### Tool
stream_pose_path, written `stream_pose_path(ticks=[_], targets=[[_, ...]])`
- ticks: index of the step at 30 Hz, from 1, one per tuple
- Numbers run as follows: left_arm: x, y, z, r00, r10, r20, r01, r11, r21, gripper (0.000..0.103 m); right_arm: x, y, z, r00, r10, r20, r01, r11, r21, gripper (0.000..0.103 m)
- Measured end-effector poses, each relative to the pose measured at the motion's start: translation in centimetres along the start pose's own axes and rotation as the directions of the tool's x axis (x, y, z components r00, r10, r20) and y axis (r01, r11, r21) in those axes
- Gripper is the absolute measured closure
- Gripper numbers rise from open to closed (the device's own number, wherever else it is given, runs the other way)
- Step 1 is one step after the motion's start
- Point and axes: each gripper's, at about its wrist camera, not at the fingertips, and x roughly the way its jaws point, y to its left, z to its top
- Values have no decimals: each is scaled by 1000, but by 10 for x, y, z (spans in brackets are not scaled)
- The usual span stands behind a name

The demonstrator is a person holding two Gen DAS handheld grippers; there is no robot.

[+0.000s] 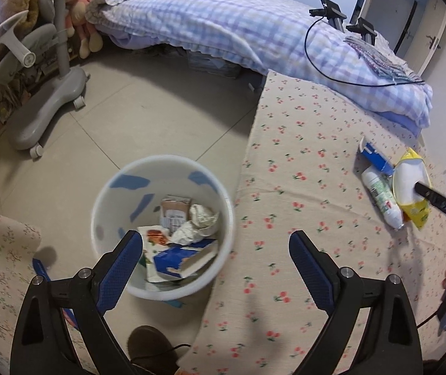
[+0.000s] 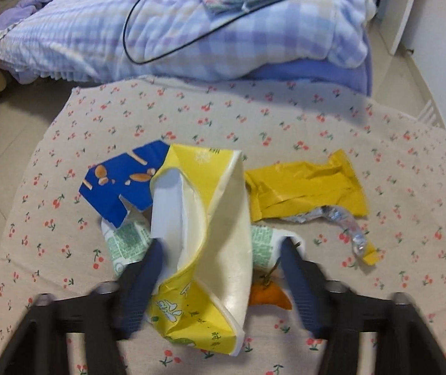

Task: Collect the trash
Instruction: 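Move the right tool to the yellow snack bag and grasp it, then grasp the white drink bottle with the left tool while the right tool holds the bag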

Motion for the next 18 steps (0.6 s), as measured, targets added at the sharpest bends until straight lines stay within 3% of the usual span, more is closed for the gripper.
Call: stream_pose_path(ticks=[1, 4, 13, 18], targets=[[0, -2, 0, 1000, -5, -2, 5, 1000, 0, 7, 2, 1, -1, 1000, 7, -14, -7, 1000, 0, 69], [0, -12, -1, 1000, -22, -17, 22, 1000, 10, 7, 4, 2, -6, 999, 25, -40, -25, 1000, -4, 90], [8, -53, 3, 993, -107, -57, 110, 992, 59, 7, -45, -2, -12, 997, 64, 42, -61, 996, -64, 90], [21, -93, 10, 983, -168, -69, 173, 981, 88, 7, -58, -23, -20, 996, 86, 29, -85, 996, -25, 90]])
